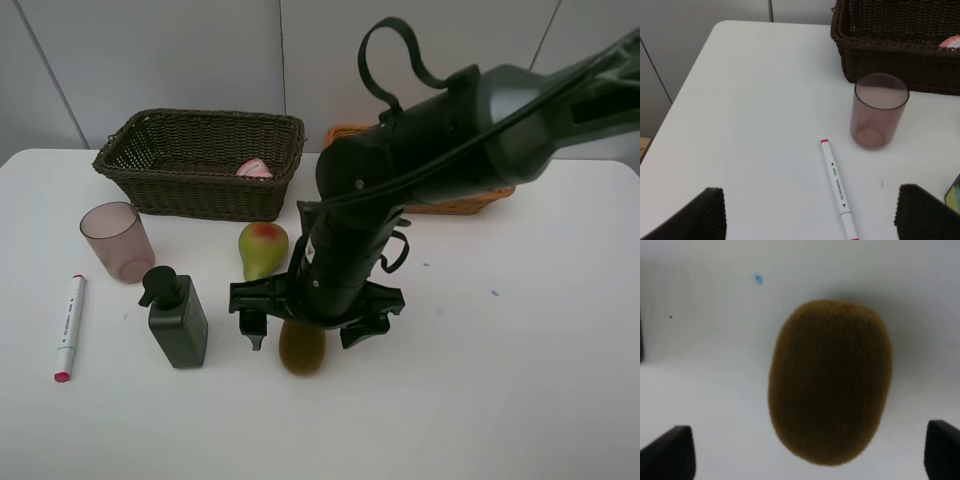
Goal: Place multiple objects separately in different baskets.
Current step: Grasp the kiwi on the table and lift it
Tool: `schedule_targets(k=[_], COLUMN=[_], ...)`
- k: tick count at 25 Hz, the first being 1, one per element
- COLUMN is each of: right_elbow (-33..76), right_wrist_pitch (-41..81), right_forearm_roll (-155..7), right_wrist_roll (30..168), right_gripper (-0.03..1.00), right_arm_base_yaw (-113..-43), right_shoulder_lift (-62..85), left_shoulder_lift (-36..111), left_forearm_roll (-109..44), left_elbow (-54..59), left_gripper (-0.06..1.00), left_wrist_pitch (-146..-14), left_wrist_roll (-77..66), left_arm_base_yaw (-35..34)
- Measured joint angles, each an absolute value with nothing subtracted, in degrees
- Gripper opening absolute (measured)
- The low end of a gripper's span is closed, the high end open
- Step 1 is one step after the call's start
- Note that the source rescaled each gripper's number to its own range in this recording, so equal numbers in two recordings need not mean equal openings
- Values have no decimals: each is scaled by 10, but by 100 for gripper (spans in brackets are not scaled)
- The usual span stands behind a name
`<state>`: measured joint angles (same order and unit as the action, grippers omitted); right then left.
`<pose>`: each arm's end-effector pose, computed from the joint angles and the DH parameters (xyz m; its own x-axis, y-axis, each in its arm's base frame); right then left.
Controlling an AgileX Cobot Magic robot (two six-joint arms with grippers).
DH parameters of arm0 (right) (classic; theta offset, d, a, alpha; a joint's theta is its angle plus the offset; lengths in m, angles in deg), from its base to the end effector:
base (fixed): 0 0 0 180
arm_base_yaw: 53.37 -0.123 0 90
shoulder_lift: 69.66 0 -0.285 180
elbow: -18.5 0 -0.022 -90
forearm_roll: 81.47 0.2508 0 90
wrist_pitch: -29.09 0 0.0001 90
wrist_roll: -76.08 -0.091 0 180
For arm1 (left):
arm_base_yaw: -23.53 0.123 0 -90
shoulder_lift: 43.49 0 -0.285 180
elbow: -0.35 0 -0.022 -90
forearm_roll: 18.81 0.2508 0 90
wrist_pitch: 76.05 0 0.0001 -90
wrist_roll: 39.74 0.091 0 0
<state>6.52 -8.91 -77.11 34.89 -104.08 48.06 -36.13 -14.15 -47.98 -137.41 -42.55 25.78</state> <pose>0.2240 0.2805 0.1432 -0.9878 -0.0991 -0.1205 -0.1202 0.9757 0.1832 -0.0073 0.0062 0.2778 -0.4521 -0.0277 -0.8915 -0.1072 0.9940 0.0234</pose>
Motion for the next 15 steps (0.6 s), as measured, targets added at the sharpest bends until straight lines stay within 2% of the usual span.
schedule_targets(k=[15], right_elbow=[115], right_wrist_pitch=[-121], right_forearm_roll=[-770], right_wrist_roll=[349], right_gripper=[100], right_arm_base_yaw=[-1046], right_shoulder_lift=[528], left_shoulder_lift=[-361], left_forearm_roll=[-142], left_elbow=[-480], left_gripper=[89], left_wrist_pitch=[-1374], left_wrist_roll=[-425], left_arm_base_yaw=[258])
